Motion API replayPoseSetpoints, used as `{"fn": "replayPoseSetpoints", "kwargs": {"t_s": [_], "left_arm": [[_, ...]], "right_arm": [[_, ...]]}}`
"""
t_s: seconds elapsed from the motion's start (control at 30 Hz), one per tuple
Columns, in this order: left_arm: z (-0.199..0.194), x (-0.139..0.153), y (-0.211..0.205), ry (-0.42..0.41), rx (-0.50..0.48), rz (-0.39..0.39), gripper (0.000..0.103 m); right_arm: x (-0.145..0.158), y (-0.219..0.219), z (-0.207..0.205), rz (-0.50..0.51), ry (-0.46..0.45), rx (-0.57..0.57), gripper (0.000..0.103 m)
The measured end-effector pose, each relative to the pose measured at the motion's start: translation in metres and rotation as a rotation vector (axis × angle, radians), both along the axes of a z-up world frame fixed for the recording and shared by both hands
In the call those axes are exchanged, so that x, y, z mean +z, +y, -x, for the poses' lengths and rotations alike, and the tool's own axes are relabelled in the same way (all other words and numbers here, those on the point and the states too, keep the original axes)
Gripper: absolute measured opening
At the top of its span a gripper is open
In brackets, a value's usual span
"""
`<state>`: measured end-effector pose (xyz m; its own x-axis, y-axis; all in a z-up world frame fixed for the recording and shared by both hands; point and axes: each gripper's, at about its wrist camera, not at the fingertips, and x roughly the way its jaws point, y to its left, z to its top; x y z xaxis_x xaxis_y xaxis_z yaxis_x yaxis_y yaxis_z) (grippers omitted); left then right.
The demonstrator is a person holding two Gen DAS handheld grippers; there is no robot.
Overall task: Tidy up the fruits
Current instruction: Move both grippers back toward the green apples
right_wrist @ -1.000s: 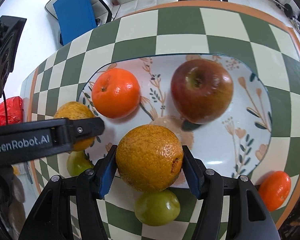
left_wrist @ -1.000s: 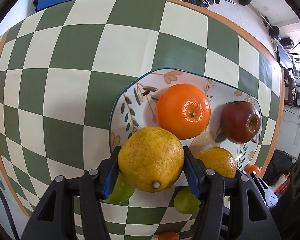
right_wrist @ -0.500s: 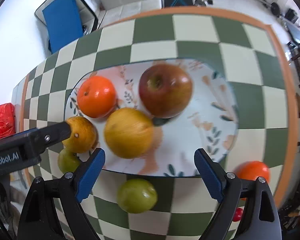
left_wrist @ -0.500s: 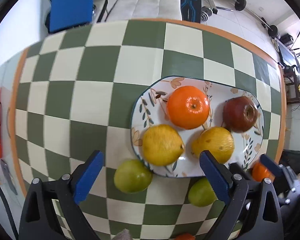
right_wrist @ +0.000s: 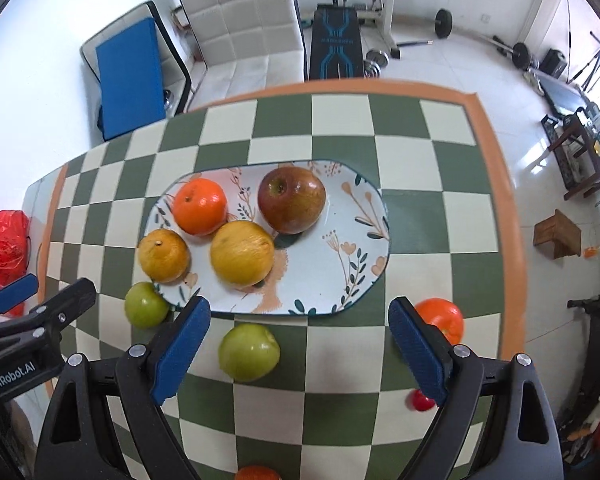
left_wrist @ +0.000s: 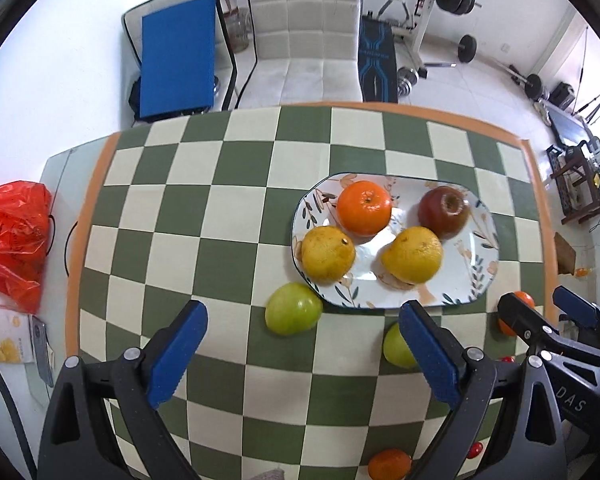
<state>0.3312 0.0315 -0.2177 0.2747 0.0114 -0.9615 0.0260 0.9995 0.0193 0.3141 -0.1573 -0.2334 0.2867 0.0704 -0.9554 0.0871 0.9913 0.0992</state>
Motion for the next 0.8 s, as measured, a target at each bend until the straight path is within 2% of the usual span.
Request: {"fn": "replayPoseSetpoints", "kwargs": {"t_s": [0.27, 0.5, 0.67, 0.7, 0.8], "left_arm": [[0.031, 0.036, -0.001, -0.080, -0.007, 0.011, 0.098], [0.039, 0.050, 0.004, -0.114, 0.015, 0.029, 0.098], [0.028, 0.041, 0.016, -0.094, 0.054, 0.027, 0.098], [0.025, 0.036, 0.019, -0.078, 0.060, 0.027, 0.103], [0.014, 0.014, 0.030, -0.034, 0.083, 0.002, 0.103]], "right_arm": [[0.048, 0.006, 0.037, 0.024, -0.090, 0.017, 0.093], [0.075, 0.009, 0.053, 0.031, -0.144, 0.014, 0.093], [0.072, 0.009, 0.050, -0.005, -0.134, -0.004, 0.093], [0.068, 0.008, 0.048, -0.019, -0.125, -0.009, 0.093], [0.046, 0.008, 0.039, -0.046, -0.073, -0.018, 0.093]]}}
